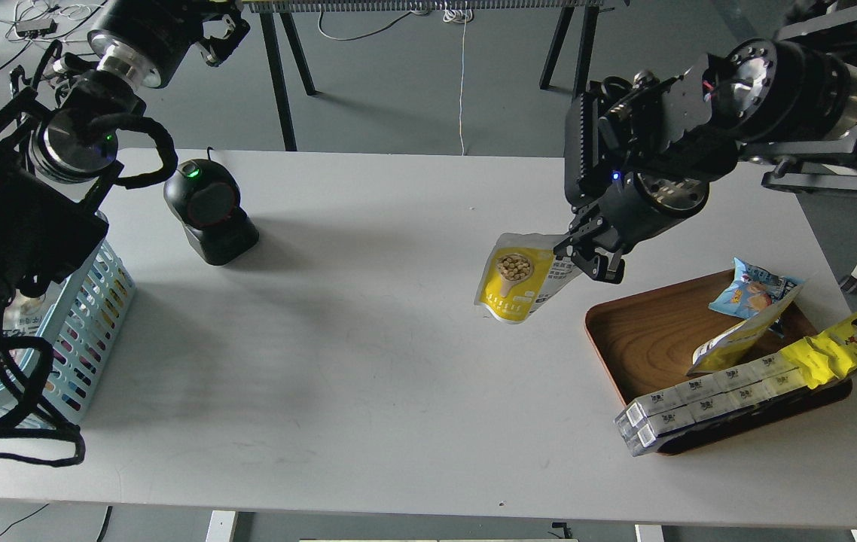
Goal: Scan snack and place in basket
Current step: 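Grasp the yellow packet and lift it off the tray toward the scanner, then lower the packet onto the table near the scanner and release it, then retract the right arm and reach the left gripper toward the packet, then grasp the yellow packet with the left gripper and lift it, then hold the packet in front of the scanner's red light with the left gripper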
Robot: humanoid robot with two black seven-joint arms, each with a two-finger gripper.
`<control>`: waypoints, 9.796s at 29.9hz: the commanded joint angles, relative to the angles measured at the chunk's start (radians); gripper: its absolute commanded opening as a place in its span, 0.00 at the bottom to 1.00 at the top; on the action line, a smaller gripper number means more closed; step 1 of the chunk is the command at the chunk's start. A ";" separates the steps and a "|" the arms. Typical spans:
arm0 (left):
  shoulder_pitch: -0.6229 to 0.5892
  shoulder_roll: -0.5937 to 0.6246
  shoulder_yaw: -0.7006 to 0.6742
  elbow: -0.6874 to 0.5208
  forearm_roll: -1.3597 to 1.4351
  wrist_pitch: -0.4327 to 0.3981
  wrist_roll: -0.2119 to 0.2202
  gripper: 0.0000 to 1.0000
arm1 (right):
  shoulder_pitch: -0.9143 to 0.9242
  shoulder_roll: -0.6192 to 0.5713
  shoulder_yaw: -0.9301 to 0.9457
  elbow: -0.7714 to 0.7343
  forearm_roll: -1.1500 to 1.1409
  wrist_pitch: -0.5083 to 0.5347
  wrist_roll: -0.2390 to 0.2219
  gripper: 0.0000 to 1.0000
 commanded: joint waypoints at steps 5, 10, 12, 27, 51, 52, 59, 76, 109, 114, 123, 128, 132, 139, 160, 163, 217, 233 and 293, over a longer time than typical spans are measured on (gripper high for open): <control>0.000 0.002 0.000 0.001 0.000 0.000 -0.001 1.00 | -0.027 0.162 0.032 -0.084 0.110 0.002 0.000 0.00; 0.000 0.002 0.000 0.001 0.000 0.000 -0.001 1.00 | -0.075 0.231 0.072 -0.148 0.118 0.002 0.000 0.00; 0.000 0.002 0.000 0.001 0.000 0.000 -0.001 1.00 | -0.092 0.252 0.077 -0.170 0.132 0.000 0.000 0.00; 0.000 0.002 0.000 0.001 0.000 0.000 0.000 1.00 | -0.170 0.294 0.086 -0.254 0.176 -0.012 0.000 0.00; 0.002 0.000 0.000 0.001 0.000 0.000 -0.001 1.00 | -0.184 0.294 0.083 -0.262 0.172 -0.009 0.000 0.02; 0.002 0.002 0.000 0.001 0.000 0.000 -0.001 1.00 | -0.184 0.294 0.083 -0.262 0.172 -0.009 0.000 0.02; 0.002 0.006 0.000 0.001 0.000 0.000 -0.001 1.00 | -0.184 0.294 0.081 -0.259 0.173 -0.011 0.000 0.04; -0.002 0.009 -0.006 0.001 -0.002 0.000 -0.001 1.00 | -0.112 0.294 0.083 -0.195 0.180 -0.006 0.000 0.51; -0.192 0.130 0.012 -0.098 0.536 0.000 0.005 0.99 | -0.255 -0.562 0.483 -0.173 0.722 0.106 0.000 0.99; -0.277 0.166 0.012 -0.296 0.780 0.000 -0.003 0.99 | -0.420 -0.678 0.620 -0.175 0.869 0.100 0.000 0.99; -0.281 0.154 0.012 -0.692 1.323 0.000 -0.072 0.99 | -0.601 -0.718 0.672 -0.217 1.386 0.094 0.000 0.99; -0.293 0.143 0.066 -0.788 1.645 0.000 -0.148 0.98 | -0.713 -0.700 0.672 -0.308 1.757 0.155 0.000 0.99; -0.339 0.126 0.147 -0.830 1.853 0.000 -0.217 0.96 | -0.820 -0.677 0.681 -0.355 1.978 0.259 0.000 0.99; -0.374 0.082 0.353 -0.911 2.166 0.000 -0.293 0.91 | -1.015 -0.656 0.693 -0.360 2.269 0.259 0.000 0.99; -0.344 0.032 0.742 -0.934 2.403 0.000 -0.323 0.71 | -1.144 -0.599 0.917 -0.379 2.353 0.259 0.000 0.99; -0.342 0.035 0.750 -0.928 2.403 0.000 -0.323 0.69 | -1.142 -0.567 0.954 -0.395 2.353 0.259 0.000 0.99; -0.310 0.285 0.759 -0.991 2.403 0.000 -0.359 0.00 | -1.153 -0.499 1.003 -0.481 2.350 0.259 0.000 0.99; -0.308 0.563 0.681 -1.069 2.403 0.000 -0.370 0.00 | -1.153 -0.499 1.016 -0.481 2.346 0.259 0.000 0.99; -0.298 0.585 0.663 -0.924 2.403 0.038 -0.370 0.00 | -1.159 -0.511 1.017 -0.481 2.344 0.259 0.000 0.99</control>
